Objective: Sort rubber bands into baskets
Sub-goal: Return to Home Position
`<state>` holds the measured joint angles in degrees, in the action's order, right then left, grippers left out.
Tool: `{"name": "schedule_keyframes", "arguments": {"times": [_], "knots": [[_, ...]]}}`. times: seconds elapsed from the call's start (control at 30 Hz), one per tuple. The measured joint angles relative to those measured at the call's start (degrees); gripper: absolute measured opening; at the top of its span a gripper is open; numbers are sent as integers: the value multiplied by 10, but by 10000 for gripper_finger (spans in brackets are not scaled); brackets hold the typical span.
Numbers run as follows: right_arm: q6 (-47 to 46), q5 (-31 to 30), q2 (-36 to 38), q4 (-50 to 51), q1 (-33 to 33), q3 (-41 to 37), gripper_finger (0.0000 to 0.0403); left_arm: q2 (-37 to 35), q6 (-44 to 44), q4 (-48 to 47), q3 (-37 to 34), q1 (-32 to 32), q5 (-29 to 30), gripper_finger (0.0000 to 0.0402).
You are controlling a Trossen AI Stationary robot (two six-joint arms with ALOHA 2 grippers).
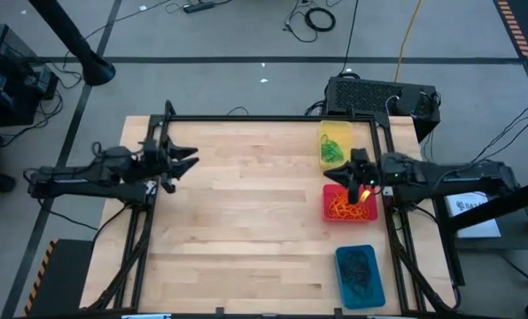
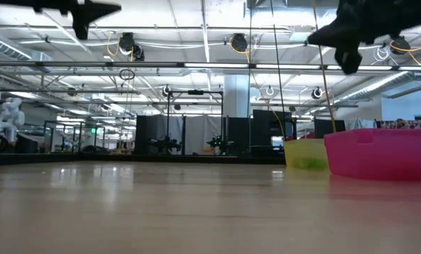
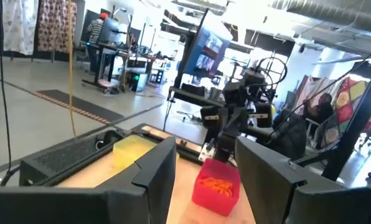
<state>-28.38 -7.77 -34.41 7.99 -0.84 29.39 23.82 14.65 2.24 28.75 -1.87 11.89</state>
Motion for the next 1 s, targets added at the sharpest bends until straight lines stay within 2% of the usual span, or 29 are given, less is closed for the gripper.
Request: {"name": "schedule_keyframes", "arguments": {"times": [0.1,0.3,0.5,0.77,0.83,1.0], "knots": [[-19,23,-9,-90,0,-60,3,-3,15,60,-58,0,-2,173],[-61,34,-24,-200,0,-148,1,-3,77,189,-173,0,-6,173],[-48,34,-26,-276,0,-206,1,-4,138,229,-258,-1,-23,173],[1,34,-14,-271,1,-214,0,-16,128,201,-282,-1,-57,173],[4,34,4,-262,0,-213,0,-30,122,169,-282,-1,-66,173],[-7,28,81,-165,-4,-213,0,-79,135,83,-282,-5,-73,173]]}}
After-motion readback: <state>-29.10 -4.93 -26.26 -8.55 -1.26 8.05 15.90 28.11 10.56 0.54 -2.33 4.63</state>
